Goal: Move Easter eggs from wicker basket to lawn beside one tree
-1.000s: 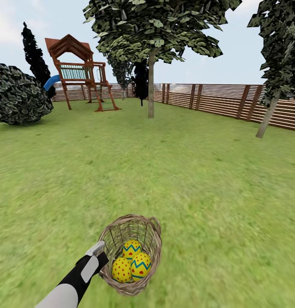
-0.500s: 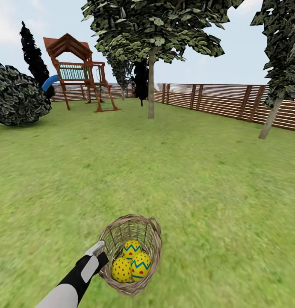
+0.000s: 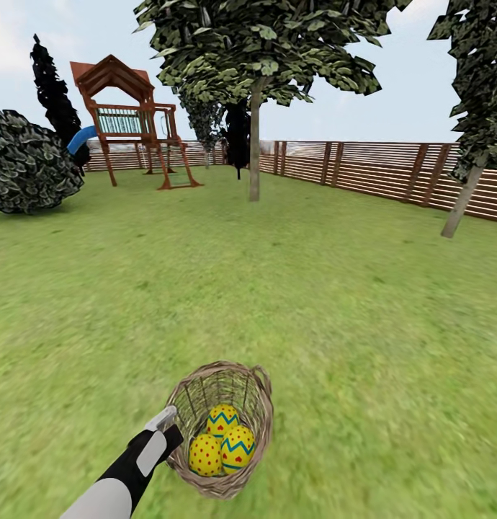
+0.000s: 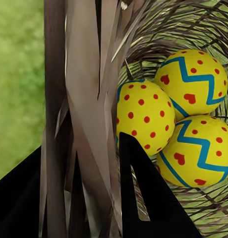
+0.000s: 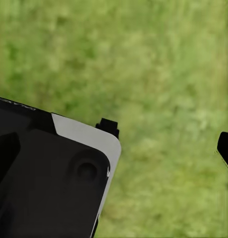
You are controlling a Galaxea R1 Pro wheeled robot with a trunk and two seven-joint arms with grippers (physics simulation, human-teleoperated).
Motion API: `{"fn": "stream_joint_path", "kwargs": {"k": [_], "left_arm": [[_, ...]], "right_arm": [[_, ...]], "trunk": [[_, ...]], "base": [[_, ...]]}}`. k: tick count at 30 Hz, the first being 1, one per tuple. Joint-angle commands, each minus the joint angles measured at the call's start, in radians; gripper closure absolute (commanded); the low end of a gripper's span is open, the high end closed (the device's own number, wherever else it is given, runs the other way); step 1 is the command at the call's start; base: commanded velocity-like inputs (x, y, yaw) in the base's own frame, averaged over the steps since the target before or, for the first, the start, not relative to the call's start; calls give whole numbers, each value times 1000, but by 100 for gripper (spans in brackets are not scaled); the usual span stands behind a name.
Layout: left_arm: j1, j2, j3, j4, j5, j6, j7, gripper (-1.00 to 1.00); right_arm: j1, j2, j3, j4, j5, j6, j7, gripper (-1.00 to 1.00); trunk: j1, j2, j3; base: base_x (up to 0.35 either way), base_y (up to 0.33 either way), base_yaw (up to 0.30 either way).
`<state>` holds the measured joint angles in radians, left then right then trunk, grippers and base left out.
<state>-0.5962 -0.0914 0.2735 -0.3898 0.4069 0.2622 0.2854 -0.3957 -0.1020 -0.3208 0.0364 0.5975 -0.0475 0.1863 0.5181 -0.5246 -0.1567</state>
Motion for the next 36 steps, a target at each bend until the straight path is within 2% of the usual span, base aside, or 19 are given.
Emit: {"fn": "stream_joint_path", "kwargs": {"k": [1, 36], "left_arm": [[0, -1, 1, -3, 13, 3, 6, 100], [0, -1, 0, -4, 13, 4, 8, 100]], "right_arm": [[-2, -1, -8, 3, 7, -5, 1, -100], [-2, -1, -8, 3, 7, -5, 1, -100]], "trunk": [[1, -2, -2], [1, -2, -2]], "base": [[341, 0, 0], [341, 0, 0]]}}
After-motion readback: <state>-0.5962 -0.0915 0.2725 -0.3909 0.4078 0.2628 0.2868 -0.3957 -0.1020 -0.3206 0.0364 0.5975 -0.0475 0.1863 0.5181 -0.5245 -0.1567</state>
